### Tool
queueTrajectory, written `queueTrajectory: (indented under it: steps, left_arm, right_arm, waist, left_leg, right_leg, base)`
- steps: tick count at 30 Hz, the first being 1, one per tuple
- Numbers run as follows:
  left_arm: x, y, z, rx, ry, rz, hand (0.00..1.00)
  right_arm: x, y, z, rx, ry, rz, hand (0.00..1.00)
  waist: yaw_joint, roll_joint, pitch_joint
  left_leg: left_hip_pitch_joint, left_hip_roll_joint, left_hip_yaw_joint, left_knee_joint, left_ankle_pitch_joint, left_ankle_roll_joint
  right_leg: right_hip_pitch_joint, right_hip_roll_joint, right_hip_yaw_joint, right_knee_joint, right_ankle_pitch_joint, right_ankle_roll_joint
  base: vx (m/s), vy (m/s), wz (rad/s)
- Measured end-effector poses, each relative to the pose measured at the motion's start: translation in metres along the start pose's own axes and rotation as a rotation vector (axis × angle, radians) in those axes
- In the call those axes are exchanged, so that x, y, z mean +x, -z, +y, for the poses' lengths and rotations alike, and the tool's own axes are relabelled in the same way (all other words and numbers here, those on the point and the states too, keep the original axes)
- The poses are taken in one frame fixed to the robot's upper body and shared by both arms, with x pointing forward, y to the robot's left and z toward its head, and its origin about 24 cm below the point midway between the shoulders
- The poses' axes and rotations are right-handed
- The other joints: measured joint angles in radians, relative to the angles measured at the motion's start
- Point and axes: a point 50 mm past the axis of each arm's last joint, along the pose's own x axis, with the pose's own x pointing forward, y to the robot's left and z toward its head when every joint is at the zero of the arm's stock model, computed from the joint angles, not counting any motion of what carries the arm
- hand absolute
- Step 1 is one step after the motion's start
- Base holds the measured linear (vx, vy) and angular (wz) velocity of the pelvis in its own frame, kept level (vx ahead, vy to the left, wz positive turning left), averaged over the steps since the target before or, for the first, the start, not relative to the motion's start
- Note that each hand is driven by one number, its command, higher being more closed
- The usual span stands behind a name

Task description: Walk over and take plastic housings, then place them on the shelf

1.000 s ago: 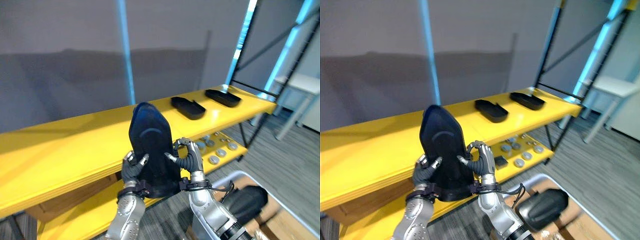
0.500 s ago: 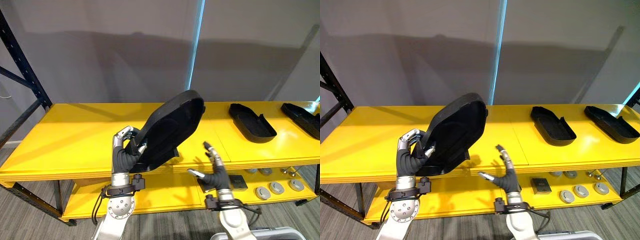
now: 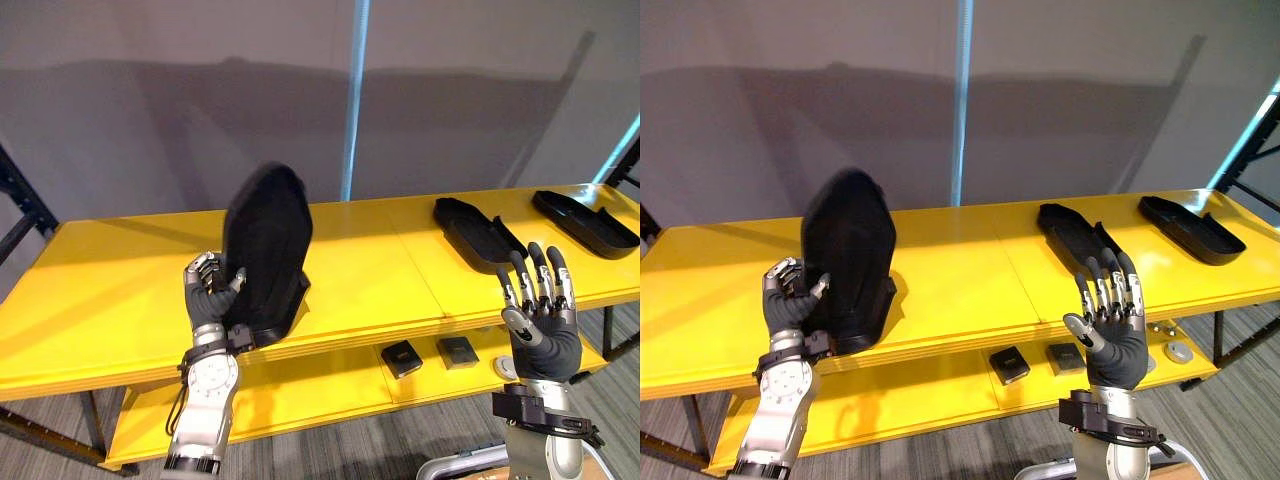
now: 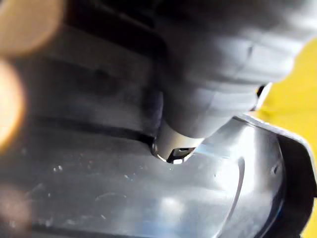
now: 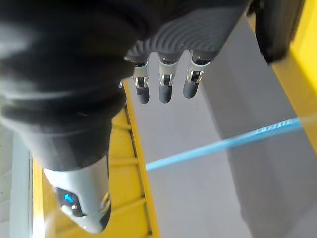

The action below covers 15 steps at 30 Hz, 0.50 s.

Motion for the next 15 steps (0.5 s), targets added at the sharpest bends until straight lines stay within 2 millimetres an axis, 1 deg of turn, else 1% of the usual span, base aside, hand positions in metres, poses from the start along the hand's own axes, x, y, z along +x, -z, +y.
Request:
queueTrajectory:
  steps: [1, 2, 3, 4, 5, 6, 7, 8, 10, 11, 12, 14, 15]
  left_arm:
    - [0.006, 0.0, -0.004, -0.087, 0.004, 0.022, 1.0]
    - [0.009, -0.001, -0.006, -0.136, 0.011, 0.033, 1.0]
    - [0.017, -0.003, -0.011, -0.215, 0.025, 0.053, 1.0]
    - [0.023, -0.005, -0.015, -0.251, 0.036, 0.065, 1.0]
    - [0.034, -0.007, -0.023, -0.263, 0.066, 0.084, 1.0]
    - [0.039, -0.008, -0.025, -0.257, 0.077, 0.086, 1.0]
    - [0.049, -0.01, -0.029, -0.235, 0.095, 0.095, 1.0]
    - [0.054, -0.011, -0.032, -0.221, 0.106, 0.098, 1.0]
    - [0.07, -0.012, -0.036, -0.159, 0.108, 0.122, 1.0]
    - [0.079, -0.011, -0.036, -0.119, 0.097, 0.15, 1.0]
    - [0.082, -0.01, -0.036, -0.094, 0.092, 0.167, 1.0]
    - [0.096, -0.011, -0.033, 0.011, 0.077, 0.213, 1.0]
    - [0.099, -0.012, -0.033, 0.034, 0.074, 0.22, 1.0]
  right_arm:
    - [-0.003, 0.002, -0.002, -0.007, 0.008, 0.024, 0.0]
    - [-0.005, 0.004, -0.003, -0.01, 0.012, 0.042, 0.0]
    - [-0.009, 0.01, -0.005, -0.013, 0.017, 0.086, 0.0]
    - [-0.013, 0.016, -0.006, -0.014, 0.017, 0.13, 0.0]
    - [-0.021, 0.03, -0.007, -0.014, 0.014, 0.221, 0.0]
    - [-0.024, 0.035, -0.006, -0.012, 0.005, 0.259, 0.0]
    - [-0.028, 0.045, -0.004, -0.007, -0.017, 0.32, 0.0]
    - [-0.031, 0.048, -0.003, -0.005, -0.026, 0.347, 0.0]
    - [-0.041, 0.059, 0.004, 0.01, -0.069, 0.433, 0.0]
    - [-0.047, 0.066, 0.008, 0.024, -0.088, 0.475, 0.0]
    - [-0.049, 0.068, 0.01, 0.031, -0.094, 0.491, 0.0]
    - [-0.055, 0.073, 0.017, 0.051, -0.127, 0.525, 0.0]
    - [-0.056, 0.073, 0.018, 0.053, -0.132, 0.528, 0.0]
  waist:
    - [-0.014, 0.002, -0.001]
    - [-0.019, 0.003, -0.001]
    - [-0.021, 0.005, -0.002]
    - [-0.022, 0.006, -0.002]
    - [-0.031, 0.011, 0.001]
    - [-0.038, 0.014, 0.002]
    - [-0.044, 0.021, 0.004]
    - [-0.044, 0.025, 0.004]
    - [-0.044, 0.033, 0.01]
    - [-0.051, 0.034, 0.017]
    - [-0.055, 0.035, 0.022]
    - [-0.067, 0.035, 0.048]
    - [-0.068, 0.035, 0.056]
  left_leg:
    - [0.001, 0.001, 0.012, -0.001, 0.0, 0.0]
    - [0.0, 0.001, 0.015, -0.002, 0.0, 0.0]
    - [0.0, 0.003, 0.028, -0.008, 0.0, 0.0]
    - [-0.002, 0.004, 0.038, -0.009, 0.0, 0.0]
    - [-0.004, 0.005, 0.039, -0.01, 0.0, 0.0]
    - [-0.004, 0.005, 0.039, -0.011, 0.0, 0.0]
    - [-0.01, 0.005, 0.042, -0.012, 0.0, 0.0]
    - [-0.014, 0.007, 0.046, -0.012, 0.0, 0.001]
    - [-0.03, 0.005, 0.059, -0.01, 0.001, 0.002]
    - [-0.034, 0.004, 0.061, -0.007, 0.001, 0.002]
    - [-0.036, 0.004, 0.06, -0.006, 0.001, 0.002]
    - [-0.045, 0.004, 0.061, 0.002, 0.002, 0.002]
    - [-0.048, 0.004, 0.062, 0.003, 0.002, 0.003]
  right_leg:
    - [-0.001, 0.001, 0.003, -0.002, 0.0, 0.0]
    - [-0.004, 0.001, 0.005, -0.003, 0.0, 0.0]
    - [-0.012, 0.004, 0.017, -0.006, 0.002, -0.002]
    - [-0.015, 0.006, 0.025, -0.013, 0.007, -0.004]
    - [-0.017, 0.007, 0.026, -0.017, 0.01, -0.004]
    - [-0.018, 0.007, 0.026, -0.017, 0.01, -0.004]
    - [-0.026, 0.006, 0.034, -0.017, 0.01, -0.005]
    - [-0.032, 0.006, 0.04, -0.017, 0.012, -0.006]
    - [-0.045, 0.005, 0.053, -0.033, 0.028, -0.004]
    - [-0.047, 0.005, 0.055, -0.038, 0.032, -0.005]
    - [-0.046, 0.005, 0.055, -0.039, 0.033, -0.005]
    - [-0.056, 0.004, 0.056, -0.039, 0.038, -0.007]
    - [-0.059, 0.004, 0.058, -0.039, 0.04, -0.007]
  base:
    - [0.08, 0.04, -0.18]
    - [0.09, 0.047, -0.19]
    - [0.07, 0.036, -0.23]
    - [0.07, 0.029, -0.23]
    - [0.05, 0.016, -0.11]
    - [0.06, 0.019, -0.05]
    - [0.03, 0.013, -0.07]
    - [0.02, 0.018, -0.14]
    - [0.01, 0.016, -0.17]
    - [0.01, 0.009, -0.09]
    - [0.0, 0.0, 0.0]
    - [0.0, 0.0, 0.0]
    - [0.0, 0.0, 0.0]
